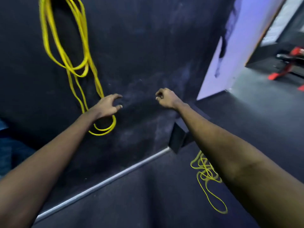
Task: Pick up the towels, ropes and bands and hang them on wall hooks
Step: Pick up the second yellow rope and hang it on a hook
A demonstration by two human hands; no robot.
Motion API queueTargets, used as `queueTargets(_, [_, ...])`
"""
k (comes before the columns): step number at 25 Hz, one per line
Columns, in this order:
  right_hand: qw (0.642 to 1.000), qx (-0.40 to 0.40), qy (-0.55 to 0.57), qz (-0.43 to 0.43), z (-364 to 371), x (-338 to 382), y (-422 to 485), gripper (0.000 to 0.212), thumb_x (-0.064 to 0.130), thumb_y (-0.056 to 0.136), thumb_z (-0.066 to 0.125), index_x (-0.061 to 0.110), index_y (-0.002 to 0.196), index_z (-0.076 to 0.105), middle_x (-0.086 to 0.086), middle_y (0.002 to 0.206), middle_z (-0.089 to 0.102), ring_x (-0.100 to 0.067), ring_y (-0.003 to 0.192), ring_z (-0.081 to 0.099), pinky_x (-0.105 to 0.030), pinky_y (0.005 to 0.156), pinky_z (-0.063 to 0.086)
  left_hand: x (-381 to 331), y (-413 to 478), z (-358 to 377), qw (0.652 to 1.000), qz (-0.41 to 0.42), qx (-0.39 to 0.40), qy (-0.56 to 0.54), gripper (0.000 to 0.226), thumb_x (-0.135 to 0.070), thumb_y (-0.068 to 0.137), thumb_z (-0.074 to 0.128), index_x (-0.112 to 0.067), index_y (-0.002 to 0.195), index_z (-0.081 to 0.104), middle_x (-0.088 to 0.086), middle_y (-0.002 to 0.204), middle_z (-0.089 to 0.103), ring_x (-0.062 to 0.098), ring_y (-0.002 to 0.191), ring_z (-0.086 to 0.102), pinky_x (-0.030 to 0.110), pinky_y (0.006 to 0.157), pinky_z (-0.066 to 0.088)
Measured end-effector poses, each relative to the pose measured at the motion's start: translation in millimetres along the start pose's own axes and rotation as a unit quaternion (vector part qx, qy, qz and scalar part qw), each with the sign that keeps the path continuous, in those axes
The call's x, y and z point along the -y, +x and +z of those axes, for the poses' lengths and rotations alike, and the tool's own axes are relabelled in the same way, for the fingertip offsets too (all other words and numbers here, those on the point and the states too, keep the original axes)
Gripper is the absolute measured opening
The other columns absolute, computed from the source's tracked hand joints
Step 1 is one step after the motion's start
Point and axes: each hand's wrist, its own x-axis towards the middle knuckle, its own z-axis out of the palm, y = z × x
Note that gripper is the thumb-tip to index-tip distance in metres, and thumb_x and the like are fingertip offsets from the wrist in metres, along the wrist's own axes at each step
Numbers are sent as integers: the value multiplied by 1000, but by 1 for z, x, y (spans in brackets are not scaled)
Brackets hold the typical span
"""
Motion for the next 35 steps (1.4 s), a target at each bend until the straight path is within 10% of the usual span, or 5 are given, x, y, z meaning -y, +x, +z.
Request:
queueTargets(18, [931, -48, 14, 363, -133, -377, -271, 49, 31, 95, 58, 5, 137, 53, -13, 141, 55, -28, 131, 51, -32, 108, 38, -274, 82, 231, 980, 46, 161, -103, 51, -27, 91, 65, -18, 139, 51, 10, 137, 58, 22, 126, 54, 28, 106, 37])
queueTargets(35, [863, 233, 54, 444, 56, -654, -246, 24, 18, 93, 45, 5, 106, 61, -19, 114, 67, -34, 102, 64, -28, 72, 39, -321, 191, 595, 918, -128, 355, -123, 41, -12, 93, 59, -8, 133, 52, 8, 123, 58, 25, 120, 55, 19, 75, 32])
